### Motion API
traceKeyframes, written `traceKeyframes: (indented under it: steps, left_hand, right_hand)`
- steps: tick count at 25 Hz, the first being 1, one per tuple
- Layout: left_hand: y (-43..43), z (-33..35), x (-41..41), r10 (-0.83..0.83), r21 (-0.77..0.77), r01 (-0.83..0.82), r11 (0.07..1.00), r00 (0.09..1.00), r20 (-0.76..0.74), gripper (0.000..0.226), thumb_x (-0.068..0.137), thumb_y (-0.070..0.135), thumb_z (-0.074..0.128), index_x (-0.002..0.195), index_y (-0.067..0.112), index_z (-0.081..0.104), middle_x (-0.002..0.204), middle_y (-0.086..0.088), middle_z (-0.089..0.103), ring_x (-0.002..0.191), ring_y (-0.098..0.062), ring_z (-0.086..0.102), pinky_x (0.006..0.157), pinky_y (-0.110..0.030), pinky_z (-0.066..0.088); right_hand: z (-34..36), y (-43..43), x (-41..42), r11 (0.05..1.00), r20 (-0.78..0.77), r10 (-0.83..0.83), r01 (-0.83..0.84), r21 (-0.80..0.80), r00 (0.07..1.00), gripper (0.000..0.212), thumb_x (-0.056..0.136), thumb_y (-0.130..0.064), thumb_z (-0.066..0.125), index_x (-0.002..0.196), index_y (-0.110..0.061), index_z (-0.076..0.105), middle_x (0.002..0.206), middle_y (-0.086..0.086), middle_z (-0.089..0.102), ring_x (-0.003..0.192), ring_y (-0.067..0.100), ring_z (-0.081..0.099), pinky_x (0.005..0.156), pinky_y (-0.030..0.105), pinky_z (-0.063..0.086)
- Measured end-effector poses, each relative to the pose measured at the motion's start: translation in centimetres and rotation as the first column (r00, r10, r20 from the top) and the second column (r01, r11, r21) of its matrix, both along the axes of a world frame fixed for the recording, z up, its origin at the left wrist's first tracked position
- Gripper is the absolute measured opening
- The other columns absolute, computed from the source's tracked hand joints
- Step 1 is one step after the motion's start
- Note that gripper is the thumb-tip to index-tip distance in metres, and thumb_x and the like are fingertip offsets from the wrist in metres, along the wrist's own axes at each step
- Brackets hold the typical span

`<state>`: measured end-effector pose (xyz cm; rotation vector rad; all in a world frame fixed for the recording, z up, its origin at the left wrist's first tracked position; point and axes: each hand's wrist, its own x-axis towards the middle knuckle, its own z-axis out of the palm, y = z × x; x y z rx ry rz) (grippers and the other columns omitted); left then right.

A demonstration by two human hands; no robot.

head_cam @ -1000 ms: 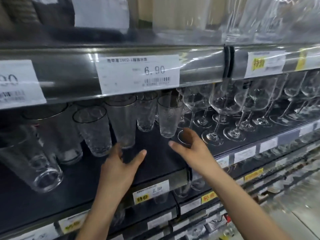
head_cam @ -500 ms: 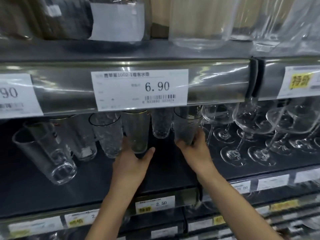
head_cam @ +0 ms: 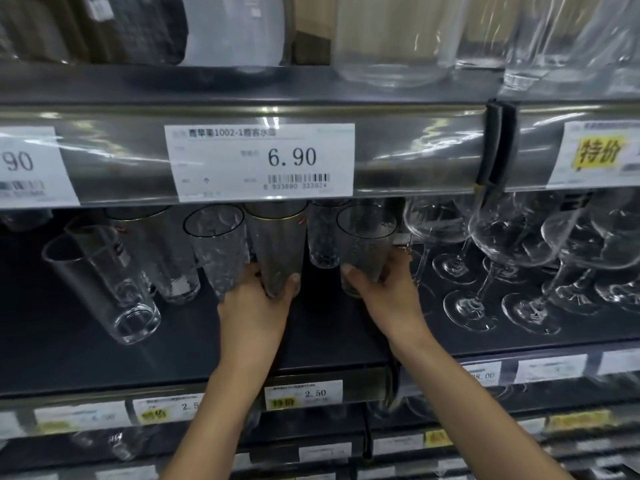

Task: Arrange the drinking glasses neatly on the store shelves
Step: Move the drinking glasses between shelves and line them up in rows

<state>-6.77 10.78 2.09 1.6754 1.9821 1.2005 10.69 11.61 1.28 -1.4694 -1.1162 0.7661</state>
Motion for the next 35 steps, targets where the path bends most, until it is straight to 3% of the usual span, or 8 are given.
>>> traceKeyframes:
  steps: [4, 7, 11, 17, 22, 26, 30, 35]
  left_hand:
    - [-0.8, -0.3, -0.1, -0.012, -0.010, 0.012, 1.000, 1.000, -0.006, 0.050, 0.085, 0.052, 0.070, 0.117, 0.015, 0.060, 0.102, -0.001, 0.073, 0.101, -0.031, 0.066, 0.074, -0.030, 0.037]
    - [-0.2, -0.2, -0.4, -0.121, -0.060, 0.128, 0.990, 0.985, 0.120, 0.067, 0.077, 0.055, 0.076, 0.129, 0.021, 0.051, 0.113, 0.008, 0.068, 0.105, -0.018, 0.064, 0.086, -0.031, 0.048]
    - [1.4, 0.1, -0.3, -0.226, -0.014, 0.243, 0.970, 0.918, 0.327, 0.051, 0.077, 0.036, 0.083, 0.112, 0.035, 0.046, 0.101, 0.026, 0.057, 0.094, 0.010, 0.059, 0.072, -0.005, 0.041]
    - [1.6, -0.4, -0.9, -0.251, 0.024, 0.259, 0.966, 0.904, 0.346, 0.059, 0.068, 0.033, 0.089, 0.116, 0.022, 0.057, 0.105, 0.014, 0.070, 0.099, 0.000, 0.066, 0.085, -0.022, 0.053]
    - [-2.1, 0.9, -1.0, -0.215, 0.127, 0.182, 0.975, 0.914, 0.343, 0.063, 0.065, 0.031, 0.090, 0.118, 0.021, 0.058, 0.101, 0.016, 0.070, 0.093, 0.005, 0.065, 0.072, -0.007, 0.048]
    - [-6.8, 2.4, -1.6, -0.281, 0.214, 0.209, 0.954, 0.870, 0.406, 0.063, 0.064, 0.030, 0.091, 0.113, 0.036, 0.053, 0.098, 0.025, 0.069, 0.093, 0.008, 0.066, 0.073, -0.005, 0.047]
    - [-11.1, 2.3, -2.6, -0.305, 0.285, 0.177, 0.942, 0.806, 0.507, 0.067, 0.058, 0.041, 0.080, 0.119, 0.038, 0.053, 0.108, 0.013, 0.072, 0.100, -0.007, 0.070, 0.081, -0.018, 0.054]
    - [-15.8, 0.7, -4.7, -0.146, 0.220, -0.014, 0.975, 0.706, 0.693, 0.074, 0.055, 0.043, 0.079, 0.126, 0.032, 0.057, 0.101, 0.001, 0.075, 0.090, -0.024, 0.073, 0.081, -0.040, 0.060]
  right_hand:
    - [-0.2, -0.5, 0.0, 1.000, 0.018, 0.028, -0.028, -0.008, 0.999, 0.062, 0.079, -0.036, 0.080, 0.129, -0.023, 0.046, 0.112, -0.015, 0.065, 0.105, 0.005, 0.062, 0.078, 0.015, 0.045]
    - [-0.1, -0.4, 0.1, 0.999, 0.023, 0.043, -0.044, 0.015, 0.999, 0.066, 0.074, -0.034, 0.083, 0.129, -0.026, 0.047, 0.113, -0.016, 0.066, 0.105, 0.002, 0.063, 0.087, 0.021, 0.050]
    - [0.5, -0.5, 0.1, 0.995, 0.006, 0.083, -0.083, 0.047, 0.997, 0.063, 0.075, -0.028, 0.084, 0.128, -0.029, 0.049, 0.112, -0.020, 0.066, 0.102, -0.008, 0.061, 0.090, 0.018, 0.050]
    - [0.4, -2.1, 0.6, 0.989, -0.065, 0.132, -0.127, 0.068, 0.989, 0.056, 0.070, -0.020, 0.088, 0.117, -0.025, 0.058, 0.104, -0.015, 0.072, 0.094, -0.008, 0.066, 0.084, 0.019, 0.052]
    - [1.0, -4.2, 1.0, 0.973, -0.081, 0.224, -0.217, 0.082, 0.971, 0.055, 0.069, -0.032, 0.087, 0.118, -0.029, 0.061, 0.102, -0.019, 0.072, 0.099, -0.003, 0.066, 0.085, 0.021, 0.051]
    - [1.9, -6.1, 0.2, 0.930, -0.125, 0.357, -0.340, 0.138, 0.926, 0.055, 0.069, -0.043, 0.077, 0.120, -0.033, 0.058, 0.101, -0.012, 0.072, 0.094, 0.005, 0.069, 0.079, 0.021, 0.049]
    - [2.6, -7.9, -1.4, 0.885, -0.293, 0.465, -0.440, 0.151, 0.836, 0.045, 0.064, -0.057, 0.069, 0.102, -0.033, 0.065, 0.086, 0.024, 0.066, 0.071, 0.030, 0.064, 0.059, 0.034, 0.051]
    - [1.7, -10.0, -4.4, 0.770, -0.358, 0.628, -0.618, 0.157, 0.691, 0.051, 0.066, -0.062, 0.071, 0.109, -0.034, 0.068, 0.092, 0.006, 0.072, 0.080, 0.025, 0.068, 0.070, 0.038, 0.055]
